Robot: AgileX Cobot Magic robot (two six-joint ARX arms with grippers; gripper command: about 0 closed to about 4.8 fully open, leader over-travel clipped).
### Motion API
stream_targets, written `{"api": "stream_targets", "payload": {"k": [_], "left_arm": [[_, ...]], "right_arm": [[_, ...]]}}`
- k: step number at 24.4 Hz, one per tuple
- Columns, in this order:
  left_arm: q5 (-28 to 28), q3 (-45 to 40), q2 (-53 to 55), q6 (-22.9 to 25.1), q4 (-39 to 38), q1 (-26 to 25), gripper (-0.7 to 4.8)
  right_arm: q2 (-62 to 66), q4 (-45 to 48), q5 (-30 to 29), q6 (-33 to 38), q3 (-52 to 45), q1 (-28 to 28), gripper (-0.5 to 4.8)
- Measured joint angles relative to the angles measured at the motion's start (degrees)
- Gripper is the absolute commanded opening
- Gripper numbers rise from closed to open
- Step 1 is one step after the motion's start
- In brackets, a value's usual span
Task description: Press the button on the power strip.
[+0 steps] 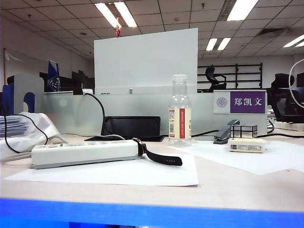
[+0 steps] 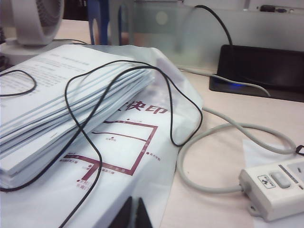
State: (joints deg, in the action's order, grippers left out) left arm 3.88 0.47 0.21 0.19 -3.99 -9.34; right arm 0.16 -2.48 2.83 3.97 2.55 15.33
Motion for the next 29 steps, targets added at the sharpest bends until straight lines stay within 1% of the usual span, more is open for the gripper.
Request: {"api": "stream_targets", "payload": {"k": [3, 7, 10, 16, 22, 29], "left_arm": [[0.4, 0.0, 0.0, 0.0, 0.0, 0.1, -0.04], [2.4, 0.0, 0.0, -0.1, 0.3, 0.1, -0.04], [3.4, 0.0, 0.0, -1.8, 0.3, 0.1, -0.04], [3.5, 0.0, 0.0, -3.5, 0.3, 0.1, -0.04], [3.0, 0.0, 0.0, -3.7, 0.3, 1.9, -0.04], [2.5, 0.0, 0.0, -5.0, 0.3, 1.9, -0.04]], "right_arm": [[0.0, 0.0, 0.0, 0.0, 0.0, 0.0, 0.03], [0.0, 0.0, 0.0, 0.0, 0.0, 0.0, 0.04], [0.0, 0.0, 0.0, 0.0, 0.0, 0.0, 0.03], [0.0, 0.0, 0.0, 0.0, 0.0, 0.0, 0.03], [0.0, 0.0, 0.0, 0.0, 0.0, 0.0, 0.04], [0.0, 0.0, 0.0, 0.0, 0.0, 0.0, 0.04]]}}
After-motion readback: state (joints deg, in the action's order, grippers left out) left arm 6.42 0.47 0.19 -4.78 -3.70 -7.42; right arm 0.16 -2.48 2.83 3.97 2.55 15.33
